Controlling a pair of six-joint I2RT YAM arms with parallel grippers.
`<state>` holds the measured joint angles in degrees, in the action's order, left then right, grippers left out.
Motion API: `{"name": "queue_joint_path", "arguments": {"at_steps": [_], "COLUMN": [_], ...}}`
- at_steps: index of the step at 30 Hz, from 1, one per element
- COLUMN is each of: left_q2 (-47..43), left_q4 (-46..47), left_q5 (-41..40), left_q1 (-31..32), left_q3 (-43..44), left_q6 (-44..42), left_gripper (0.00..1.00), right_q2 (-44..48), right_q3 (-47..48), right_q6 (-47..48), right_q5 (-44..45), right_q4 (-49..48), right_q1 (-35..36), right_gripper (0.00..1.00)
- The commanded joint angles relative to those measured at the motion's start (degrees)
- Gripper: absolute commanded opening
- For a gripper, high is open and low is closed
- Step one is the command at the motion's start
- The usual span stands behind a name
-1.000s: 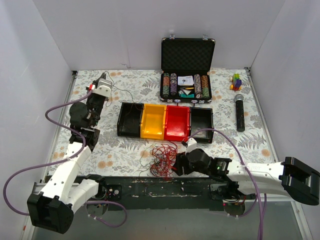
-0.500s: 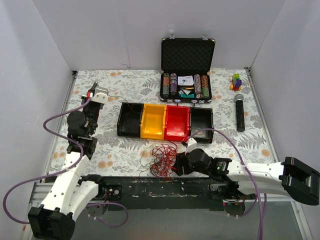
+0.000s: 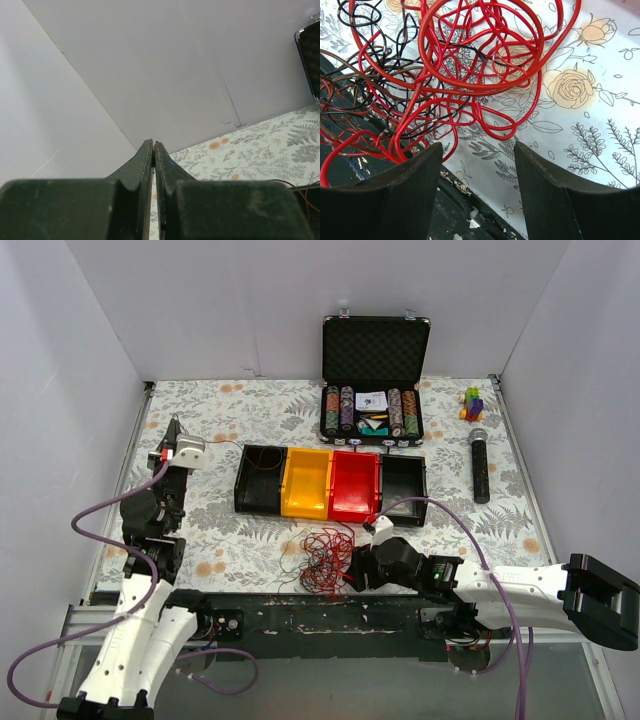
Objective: Untangle the cables
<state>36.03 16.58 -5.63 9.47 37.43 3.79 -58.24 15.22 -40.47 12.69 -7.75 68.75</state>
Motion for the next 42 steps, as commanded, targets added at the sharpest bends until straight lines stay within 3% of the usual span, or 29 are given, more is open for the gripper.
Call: {"name": "queue_joint_path", "arguments": {"at_steps": [1, 7, 18, 21, 24, 29, 36, 42], "left_q2": [-3.9, -2.4, 9.9, 11.7, 13.6, 19.0, 20.7, 24.0], "left_q4": [-5.5, -8.2, 3.6, 3.7, 1.1, -4.2, -7.3, -4.1], "left_q5": [0.9, 2.6, 0.4, 5.5, 16.0, 21.9, 25.3, 23.8], "left_q1": [-0.3, -0.3, -0.3, -0.3, -0.3, -0.3, -0.3, -0.3], "left_q3": [-1.6, -1.7, 0.5, 1.6, 4.3, 10.0, 7.8, 4.6], "left_q6": [-0.8, -0.6, -1.6, 3.0, 10.3, 21.3, 22.8, 22.3], "left_gripper": [0.0, 0.0, 0.0, 0.0, 0.0, 0.0, 0.0, 0.0], "right_q2": [-1.8, -1.4, -1.3, -2.2, -3.1, -4.5, -4.3, -3.8], "right_q3": [-2.0, -2.0, -2.0, -1.8, -1.5, -0.7, -0.4, -0.4], "right_q6": [-0.7, -1.1, -1.4, -1.4, -1.2, -0.6, 0.0, -0.3], "right_q5": [-2.8, -2.8, -2.2, -2.3, -2.2, -2.0, -1.8, -1.7], "right_q4": [6.3, 6.3, 6.8, 6.6, 6.2, 6.5, 7.0, 7.4], "right_q1": [0.3, 0.3, 0.3, 0.3, 0.3, 0.3, 0.3, 0.3], "right_gripper": [0.68, 0.68, 0.68, 0.68, 0.68, 0.68, 0.68, 0.68]}}
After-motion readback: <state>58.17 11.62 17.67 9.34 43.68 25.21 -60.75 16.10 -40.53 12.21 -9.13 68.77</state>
